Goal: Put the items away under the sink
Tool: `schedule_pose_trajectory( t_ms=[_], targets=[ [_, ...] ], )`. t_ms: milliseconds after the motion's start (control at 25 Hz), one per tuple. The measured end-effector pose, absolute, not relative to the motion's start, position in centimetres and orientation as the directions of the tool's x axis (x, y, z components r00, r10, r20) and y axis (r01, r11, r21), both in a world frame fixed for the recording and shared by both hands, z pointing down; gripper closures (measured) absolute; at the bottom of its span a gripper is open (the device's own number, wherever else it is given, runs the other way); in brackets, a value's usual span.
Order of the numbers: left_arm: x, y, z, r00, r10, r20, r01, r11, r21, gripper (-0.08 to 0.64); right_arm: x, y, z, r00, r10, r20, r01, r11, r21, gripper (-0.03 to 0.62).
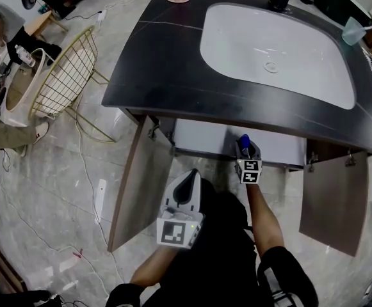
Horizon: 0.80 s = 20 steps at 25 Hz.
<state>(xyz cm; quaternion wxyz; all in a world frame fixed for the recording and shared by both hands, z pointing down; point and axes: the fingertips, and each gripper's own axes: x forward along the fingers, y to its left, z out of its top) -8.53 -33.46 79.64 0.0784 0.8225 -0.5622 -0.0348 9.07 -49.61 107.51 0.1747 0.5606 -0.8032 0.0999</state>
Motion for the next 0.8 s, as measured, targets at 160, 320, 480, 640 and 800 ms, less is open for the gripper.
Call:
schedule_pose_trajectory(
  t_ms=[160,320,480,640,800],
  targets=[
    [-8.3,-33.6,79.9,0.369,-0.929,0.035,-0.918,-0.358,0.172,0.545,9.1,-49.5,107.6,-0.315,-0.865,0.391,-0.934,0.357,0.036,0.434],
    [-8.0,-33.7,79.7,0.369,-0.929,0.03,-0.916,-0.358,0.179,0.545,9.2,-49.0,107.7,-0.316,-0.865,0.391,-0.934,0.355,0.031,0.433],
    [-7.7,-33.6,79.6,0.372,-0.928,0.026,-0.915,-0.362,0.177,0.545,9.2,-49.2,107.7,-0.32,-0.855,0.408,-0.929,0.368,0.044,0.433],
    [-7.6,-33.3,79.5,0.374,-0.927,0.025,-0.914,-0.365,0.177,0.545,9.2,-49.0,107.9,-0.314,-0.845,0.432,-0.928,0.37,0.049,0.426],
    [-7.8,-33.1,79.5,0.373,-0.928,0.024,-0.915,-0.363,0.176,0.545,9.6,-48.6,107.6,-0.298,-0.845,0.443,-0.933,0.355,0.05,0.393]
  ],
)
